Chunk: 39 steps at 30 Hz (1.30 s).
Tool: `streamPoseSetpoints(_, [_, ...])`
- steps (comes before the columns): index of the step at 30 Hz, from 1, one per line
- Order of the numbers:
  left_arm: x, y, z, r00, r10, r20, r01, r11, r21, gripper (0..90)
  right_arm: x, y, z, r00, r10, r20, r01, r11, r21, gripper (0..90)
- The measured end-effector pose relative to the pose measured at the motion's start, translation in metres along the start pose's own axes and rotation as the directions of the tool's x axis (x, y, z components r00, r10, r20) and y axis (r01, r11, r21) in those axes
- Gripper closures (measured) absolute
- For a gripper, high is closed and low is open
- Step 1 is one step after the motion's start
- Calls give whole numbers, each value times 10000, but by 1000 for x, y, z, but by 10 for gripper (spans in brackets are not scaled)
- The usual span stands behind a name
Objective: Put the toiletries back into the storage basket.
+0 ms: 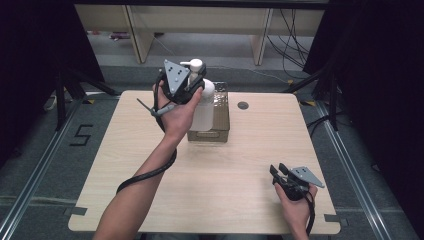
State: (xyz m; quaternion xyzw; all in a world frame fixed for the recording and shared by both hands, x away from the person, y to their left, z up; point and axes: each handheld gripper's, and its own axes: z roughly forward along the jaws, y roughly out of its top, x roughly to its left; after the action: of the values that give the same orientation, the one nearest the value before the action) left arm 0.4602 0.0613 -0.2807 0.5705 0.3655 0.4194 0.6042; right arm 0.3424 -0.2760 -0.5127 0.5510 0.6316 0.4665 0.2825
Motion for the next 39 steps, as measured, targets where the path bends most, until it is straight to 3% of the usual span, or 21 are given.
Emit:
streamPoseSetpoints(8, [0,3,12,9999,-3,117,3,10000,-35,595,0,0,0,10000,-63,-33,63,10000,-20,602])
streamPoseSetpoints(9, [0,3,14,9999,-11,139,12,10000,-39,595,-3,0,1,9988,-489,51,490,9987,-164,602])
streamPoseSetpoints(26, [1,-2,34,9998,-27,173,24,9998,198,595,-4,0,2,9985,-546,43,547,9984,-162,602])
streamPoseSetpoints(30, [1,-6,38,9999,12,165,-17,9995,322,595,-2,0,2,9995,-317,-88,316,9994,-104,601])
streamPoseSetpoints(31, [1,-7,39,9998,61,176,-68,9993,367,595,-3,1,1,9985,-547,-8,547,9985,40,601])
streamPoseSetpoints(39, [1,-12,43,9998,61,162,-70,9986,527,595,-3,0,1,9987,-517,-8,517,9987,45,602])
